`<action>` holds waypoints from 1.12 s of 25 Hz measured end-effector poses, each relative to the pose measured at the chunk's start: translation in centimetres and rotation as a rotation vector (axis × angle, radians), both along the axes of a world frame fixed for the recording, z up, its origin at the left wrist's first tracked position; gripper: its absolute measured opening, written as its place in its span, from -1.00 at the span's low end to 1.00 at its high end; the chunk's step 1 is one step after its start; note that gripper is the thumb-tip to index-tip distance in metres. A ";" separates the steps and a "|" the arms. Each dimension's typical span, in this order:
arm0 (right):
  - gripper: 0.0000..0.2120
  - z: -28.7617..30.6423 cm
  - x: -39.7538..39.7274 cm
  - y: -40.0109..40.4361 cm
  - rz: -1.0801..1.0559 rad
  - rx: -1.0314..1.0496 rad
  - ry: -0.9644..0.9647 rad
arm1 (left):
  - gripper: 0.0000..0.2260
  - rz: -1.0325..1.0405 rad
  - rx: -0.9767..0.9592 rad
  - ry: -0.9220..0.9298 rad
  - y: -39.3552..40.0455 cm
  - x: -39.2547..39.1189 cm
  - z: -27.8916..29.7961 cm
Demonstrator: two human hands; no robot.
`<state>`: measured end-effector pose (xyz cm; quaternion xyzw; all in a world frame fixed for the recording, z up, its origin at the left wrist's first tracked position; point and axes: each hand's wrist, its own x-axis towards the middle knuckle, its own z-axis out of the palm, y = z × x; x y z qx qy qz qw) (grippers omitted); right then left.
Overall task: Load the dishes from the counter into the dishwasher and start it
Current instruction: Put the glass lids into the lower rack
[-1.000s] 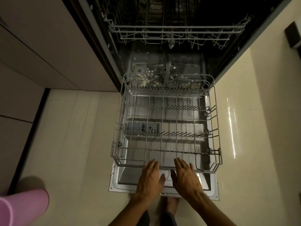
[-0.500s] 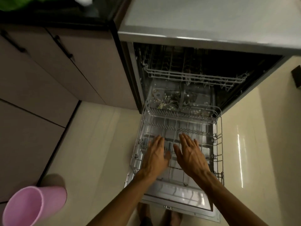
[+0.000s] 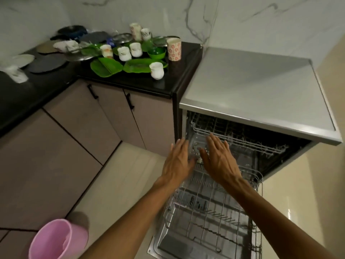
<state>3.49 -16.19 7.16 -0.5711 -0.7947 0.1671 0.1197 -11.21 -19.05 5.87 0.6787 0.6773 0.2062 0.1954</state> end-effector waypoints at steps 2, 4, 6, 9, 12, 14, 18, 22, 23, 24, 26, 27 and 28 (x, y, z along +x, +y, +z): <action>-0.42 3.1 -2.0 0.7 0.033 0.045 0.047 | -0.36 0.017 0.025 0.012 0.0 -1.4 3.4; -0.45 6.1 -4.5 1.1 0.068 0.095 0.098 | -0.37 0.055 0.068 0.002 -0.1 -3.3 6.5; -0.46 8.8 -7.3 1.2 0.098 0.140 0.119 | -0.42 0.117 0.097 -0.033 -0.5 -5.8 9.0; -0.46 11.4 -11.3 1.2 0.133 0.181 0.126 | -0.41 0.170 0.160 -0.033 -0.7 -9.9 11.1; -0.45 13.2 -15.9 1.1 0.147 0.214 0.142 | -0.43 0.203 0.229 -0.070 -1.1 -15.1 13.2; -0.44 14.2 -19.3 1.0 0.132 0.221 0.159 | -0.45 0.223 0.279 -0.093 -1.5 -19.0 14.5; -0.45 15.3 -25.3 0.9 0.108 0.271 0.176 | -0.46 0.246 0.337 -0.113 -1.9 -26.6 16.1; -0.45 16.2 -30.9 0.9 0.094 0.287 0.183 | -0.45 0.266 0.349 -0.107 -1.9 -33.4 16.9; -0.46 16.4 -32.0 1.0 0.098 0.300 0.180 | -0.45 0.273 0.351 -0.110 -1.7 -34.7 17.2; -0.46 16.5 -32.9 1.2 0.105 0.312 0.179 | -0.45 0.279 0.354 -0.114 -1.6 -35.7 17.5; -0.46 16.7 -34.7 1.6 0.122 0.327 0.177 | -0.45 0.294 0.369 -0.117 -1.3 -37.4 17.8; -0.47 16.8 -35.7 2.0 0.130 0.332 0.179 | -0.45 0.304 0.376 -0.119 -1.2 -38.2 17.9; -0.47 16.9 -36.6 2.4 0.137 0.340 0.182 | -0.45 0.313 0.377 -0.119 -1.0 -39.0 18.0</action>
